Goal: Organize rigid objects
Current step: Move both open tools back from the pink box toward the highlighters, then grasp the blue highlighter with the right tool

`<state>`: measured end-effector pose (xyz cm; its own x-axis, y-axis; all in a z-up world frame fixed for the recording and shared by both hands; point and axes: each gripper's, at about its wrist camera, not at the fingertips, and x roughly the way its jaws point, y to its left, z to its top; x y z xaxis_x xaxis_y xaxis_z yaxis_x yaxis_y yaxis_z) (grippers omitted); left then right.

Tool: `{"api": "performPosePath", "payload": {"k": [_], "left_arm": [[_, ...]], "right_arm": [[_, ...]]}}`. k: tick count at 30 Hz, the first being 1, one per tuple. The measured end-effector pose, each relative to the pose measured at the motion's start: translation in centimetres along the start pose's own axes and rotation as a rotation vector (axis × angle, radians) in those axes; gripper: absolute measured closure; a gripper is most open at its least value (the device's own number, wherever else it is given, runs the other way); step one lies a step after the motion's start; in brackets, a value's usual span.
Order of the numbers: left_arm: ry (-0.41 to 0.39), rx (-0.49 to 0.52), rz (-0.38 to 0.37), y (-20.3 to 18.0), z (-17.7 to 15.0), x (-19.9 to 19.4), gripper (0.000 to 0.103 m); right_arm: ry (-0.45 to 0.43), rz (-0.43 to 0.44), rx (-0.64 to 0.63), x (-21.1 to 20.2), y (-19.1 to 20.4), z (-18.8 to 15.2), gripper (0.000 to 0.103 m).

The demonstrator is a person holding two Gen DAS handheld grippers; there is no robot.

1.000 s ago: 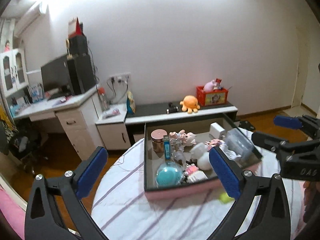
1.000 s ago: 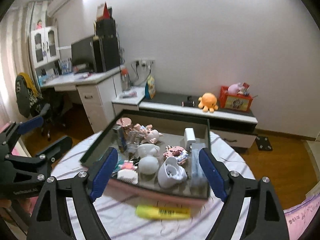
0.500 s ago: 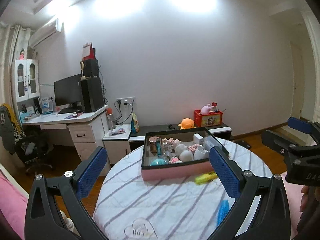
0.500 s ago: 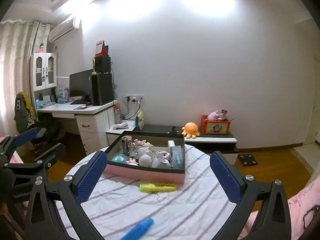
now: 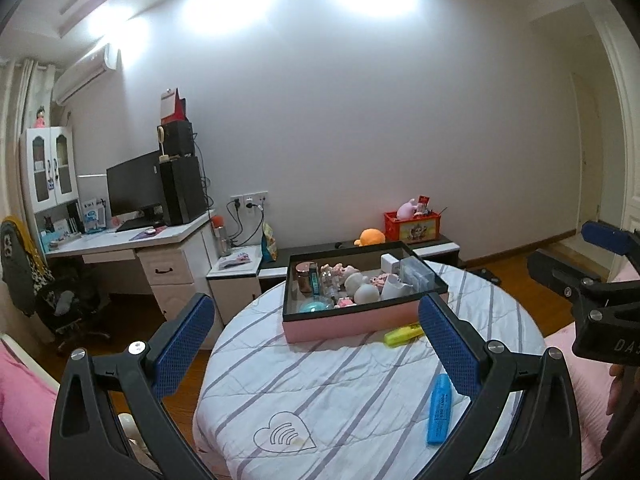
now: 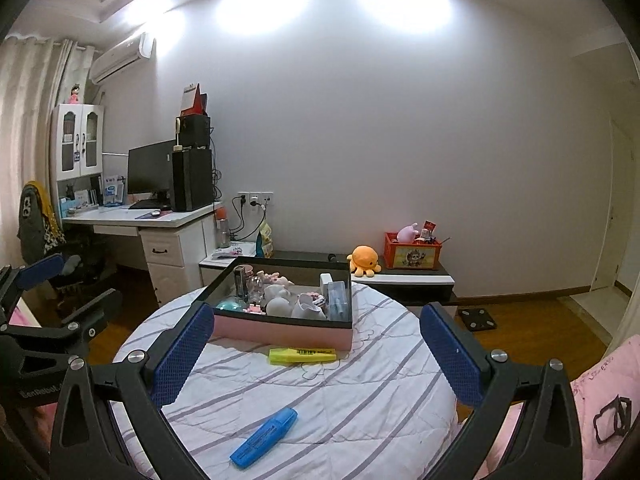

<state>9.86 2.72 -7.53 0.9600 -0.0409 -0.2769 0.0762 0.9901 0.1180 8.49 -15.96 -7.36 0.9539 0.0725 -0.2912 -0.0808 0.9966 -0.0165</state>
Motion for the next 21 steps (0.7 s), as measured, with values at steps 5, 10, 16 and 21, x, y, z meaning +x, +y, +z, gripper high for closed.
{"api": "performPosePath", "payload": {"k": [5,10,16,21], "left_arm": [[0.02,0.021,-0.001,0.1,-0.5,0.1,0.0],[0.057,0.029,0.018,0.8,-1.4,0.7,0.0],[0.114,0.024,0.033,1.9,-2.8,2.0,0.0],[0.161,0.022,0.057,2.9,-3.8,3.3,0.0]], "right_arm": [[0.046,0.013,0.015,0.8,0.3,-1.0,0.0],[0.149,0.023,0.032,3.0,0.7,-3.4,0.0],[0.327,0.051,0.064,7.3,2.0,-7.9,0.0],[0.461,0.082,0.068,10.3,3.7,-11.3,0.0]]}}
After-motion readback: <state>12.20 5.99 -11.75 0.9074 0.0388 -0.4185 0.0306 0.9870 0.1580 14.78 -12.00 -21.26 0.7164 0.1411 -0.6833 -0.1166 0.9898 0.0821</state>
